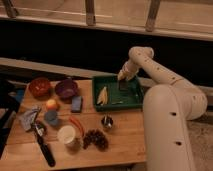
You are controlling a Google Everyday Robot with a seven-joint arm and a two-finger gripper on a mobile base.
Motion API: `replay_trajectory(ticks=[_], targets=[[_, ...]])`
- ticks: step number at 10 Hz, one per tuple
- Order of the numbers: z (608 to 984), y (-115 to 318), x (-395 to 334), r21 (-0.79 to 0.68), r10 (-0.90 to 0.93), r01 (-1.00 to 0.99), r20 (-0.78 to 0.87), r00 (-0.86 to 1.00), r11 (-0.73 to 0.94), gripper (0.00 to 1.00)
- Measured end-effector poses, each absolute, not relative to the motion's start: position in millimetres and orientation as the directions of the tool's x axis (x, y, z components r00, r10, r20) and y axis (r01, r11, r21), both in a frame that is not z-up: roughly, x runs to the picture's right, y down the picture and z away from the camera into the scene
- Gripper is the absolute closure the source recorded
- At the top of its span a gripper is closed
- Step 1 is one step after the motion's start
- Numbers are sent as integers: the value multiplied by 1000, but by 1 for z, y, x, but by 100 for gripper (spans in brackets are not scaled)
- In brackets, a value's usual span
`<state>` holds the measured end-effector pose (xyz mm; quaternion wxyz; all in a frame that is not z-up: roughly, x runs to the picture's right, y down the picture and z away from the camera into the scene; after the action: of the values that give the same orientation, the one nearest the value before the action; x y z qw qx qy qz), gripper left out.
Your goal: Wipe tray with eraser
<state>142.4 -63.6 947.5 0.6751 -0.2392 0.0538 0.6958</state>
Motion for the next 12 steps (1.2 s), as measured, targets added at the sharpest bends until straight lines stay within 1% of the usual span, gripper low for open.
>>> replay_trajectory(ticks=[2,4,6,9,12], targets=[[923,-32,124,-291,904,-956,-420,83,-48,100],[905,-9,118,-292,898,-956,-430,92,-41,100],[898,1,120,-272,896,-961,-437,80,-47,100],[908,-14,133,-241,903,-969,-426,54,-56,100],[936,-58,139,-256,915,-966,-398,72,-35,100]])
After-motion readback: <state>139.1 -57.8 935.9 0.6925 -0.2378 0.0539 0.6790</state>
